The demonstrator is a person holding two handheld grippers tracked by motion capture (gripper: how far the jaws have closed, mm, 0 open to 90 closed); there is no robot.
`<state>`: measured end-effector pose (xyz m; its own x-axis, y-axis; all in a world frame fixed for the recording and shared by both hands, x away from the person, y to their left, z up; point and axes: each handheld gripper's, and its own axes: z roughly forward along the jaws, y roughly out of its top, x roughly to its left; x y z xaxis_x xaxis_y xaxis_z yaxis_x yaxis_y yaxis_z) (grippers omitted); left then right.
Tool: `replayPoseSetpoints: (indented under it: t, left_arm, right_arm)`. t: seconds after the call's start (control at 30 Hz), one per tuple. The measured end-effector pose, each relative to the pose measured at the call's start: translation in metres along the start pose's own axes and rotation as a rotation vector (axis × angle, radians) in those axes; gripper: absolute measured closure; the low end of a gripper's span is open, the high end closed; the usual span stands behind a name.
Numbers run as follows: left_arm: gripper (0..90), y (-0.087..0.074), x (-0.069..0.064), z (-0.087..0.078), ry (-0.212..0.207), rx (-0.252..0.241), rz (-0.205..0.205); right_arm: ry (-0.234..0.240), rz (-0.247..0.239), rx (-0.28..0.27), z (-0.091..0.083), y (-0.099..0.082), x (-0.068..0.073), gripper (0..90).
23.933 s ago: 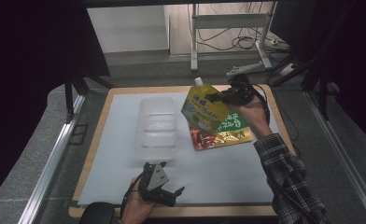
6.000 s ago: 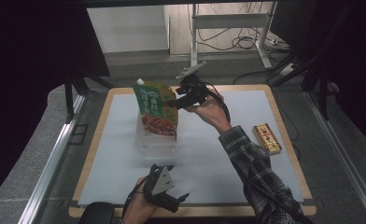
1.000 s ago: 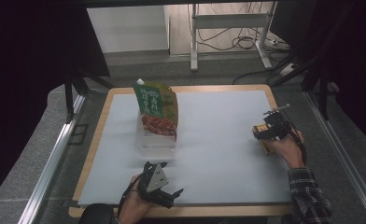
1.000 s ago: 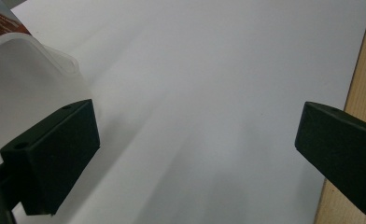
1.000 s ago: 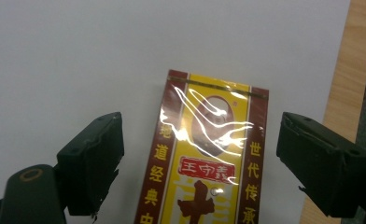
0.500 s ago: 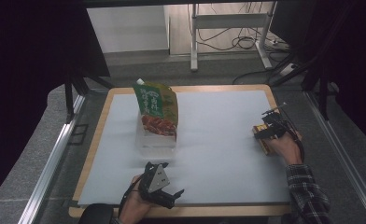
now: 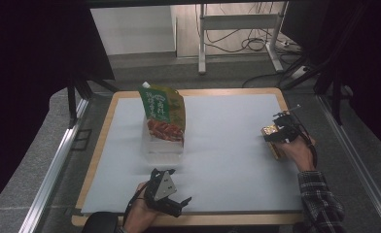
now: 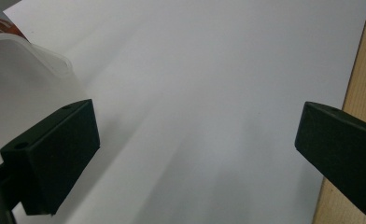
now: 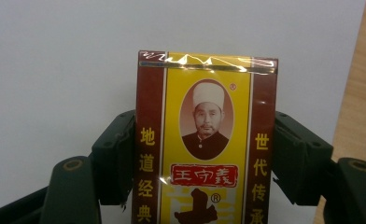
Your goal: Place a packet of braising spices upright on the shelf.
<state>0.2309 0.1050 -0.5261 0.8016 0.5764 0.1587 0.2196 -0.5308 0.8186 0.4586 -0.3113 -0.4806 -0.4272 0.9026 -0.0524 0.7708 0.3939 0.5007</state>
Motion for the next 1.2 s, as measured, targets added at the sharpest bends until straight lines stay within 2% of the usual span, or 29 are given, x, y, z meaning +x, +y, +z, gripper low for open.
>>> replayPoseSetpoints:
  t: [0.63,0.8,1.07,1.2]
  left_arm:
    - [0.0,0.0,-0.001,0.0,0.001,0.002,0.003]
    - [0.0,0.0,-0.001,0.0,0.0,0.001,0.004]
    - [0.0,0.0,0.0,-0.001,0.002,-0.004,-0.001]
    - [0.0,0.0,-0.001,-0.001,0.003,-0.005,0.0]
  right_arm:
    - [0.055,-0.047,-0.166,-0.03,0.007,0.015,32.1]
    - [0.093,-0.082,-0.225,-0.038,0.01,0.022,32.1]
    - [0.148,-0.157,-0.326,-0.051,0.014,0.042,32.1]
    - [0.161,-0.176,-0.347,-0.054,0.014,0.048,32.1]
